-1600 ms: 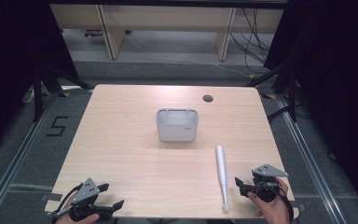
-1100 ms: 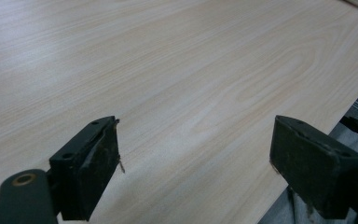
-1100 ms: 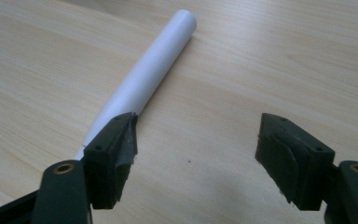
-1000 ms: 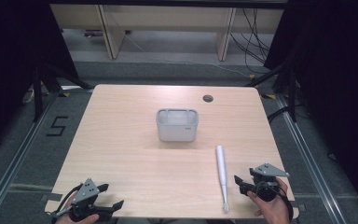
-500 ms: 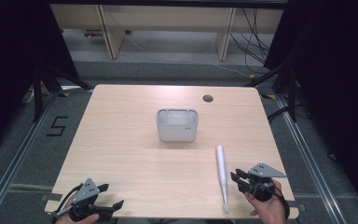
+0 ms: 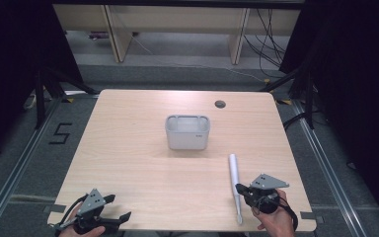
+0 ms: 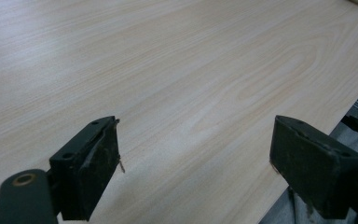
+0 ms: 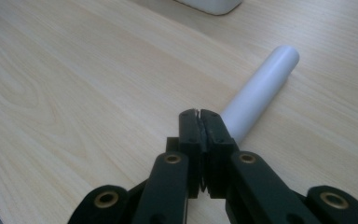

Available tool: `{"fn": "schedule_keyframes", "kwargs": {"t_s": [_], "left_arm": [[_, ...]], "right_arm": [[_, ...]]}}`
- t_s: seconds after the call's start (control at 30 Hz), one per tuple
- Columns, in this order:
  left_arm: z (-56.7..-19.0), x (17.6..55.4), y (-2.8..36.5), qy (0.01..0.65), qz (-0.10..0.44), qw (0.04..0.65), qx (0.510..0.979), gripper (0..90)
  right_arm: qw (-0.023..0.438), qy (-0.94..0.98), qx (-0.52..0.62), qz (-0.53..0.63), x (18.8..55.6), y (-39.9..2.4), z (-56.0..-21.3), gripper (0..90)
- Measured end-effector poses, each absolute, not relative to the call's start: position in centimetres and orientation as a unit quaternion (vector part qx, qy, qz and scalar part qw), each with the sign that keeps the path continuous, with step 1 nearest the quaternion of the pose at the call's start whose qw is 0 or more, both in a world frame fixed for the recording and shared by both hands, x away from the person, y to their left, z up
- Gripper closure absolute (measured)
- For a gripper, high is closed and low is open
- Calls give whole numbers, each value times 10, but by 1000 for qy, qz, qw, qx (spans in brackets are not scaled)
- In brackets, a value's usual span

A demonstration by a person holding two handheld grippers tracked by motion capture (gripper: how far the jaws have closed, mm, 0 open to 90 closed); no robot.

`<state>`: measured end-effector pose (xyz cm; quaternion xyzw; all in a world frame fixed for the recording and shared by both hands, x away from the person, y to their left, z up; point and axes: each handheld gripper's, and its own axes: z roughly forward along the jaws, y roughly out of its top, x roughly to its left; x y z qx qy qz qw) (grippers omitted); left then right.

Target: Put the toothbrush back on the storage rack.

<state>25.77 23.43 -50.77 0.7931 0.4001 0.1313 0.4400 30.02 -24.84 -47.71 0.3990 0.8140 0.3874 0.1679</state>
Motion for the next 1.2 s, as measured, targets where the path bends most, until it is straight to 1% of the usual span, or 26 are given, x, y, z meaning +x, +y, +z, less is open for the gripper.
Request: {"fn": "schedule_keyframes", "kwargs": {"t_s": [0.17, 0.2, 0.23, 0.33, 0.37, 0.4, 0.43, 0.47, 0.7, 1.2], "left_arm": [[-508, 258, 235, 401, 132, 440, 793, 150], [-508, 258, 234, 400, 131, 440, 793, 150], [-508, 258, 234, 400, 131, 440, 793, 150], [-508, 258, 234, 400, 132, 439, 793, 150], [-508, 258, 235, 401, 132, 440, 793, 150], [-506, 258, 238, 390, 134, 425, 806, 150], [-506, 258, 238, 390, 134, 425, 806, 150], [-508, 258, 235, 401, 132, 440, 792, 150], [-508, 258, 234, 400, 132, 439, 793, 150], [-507, 258, 235, 401, 131, 439, 794, 151]], "right_arm": [[162, 820, 396, 381, 302, -245, -480, 893], [167, 824, 386, 380, 304, -244, -481, 893], [161, 825, 389, 378, 304, -242, -482, 893], [168, 832, 371, 376, 306, -239, -484, 893], [163, 835, 372, 372, 306, -237, -485, 893], [156, 842, 364, 367, 306, -234, -487, 894], [156, 842, 364, 367, 306, -234, -487, 894], [152, 842, 366, 365, 306, -233, -488, 894], [133, 851, 369, 349, 304, -230, -490, 894], [137, 859, 368, 329, 305, -233, -493, 899]]}}
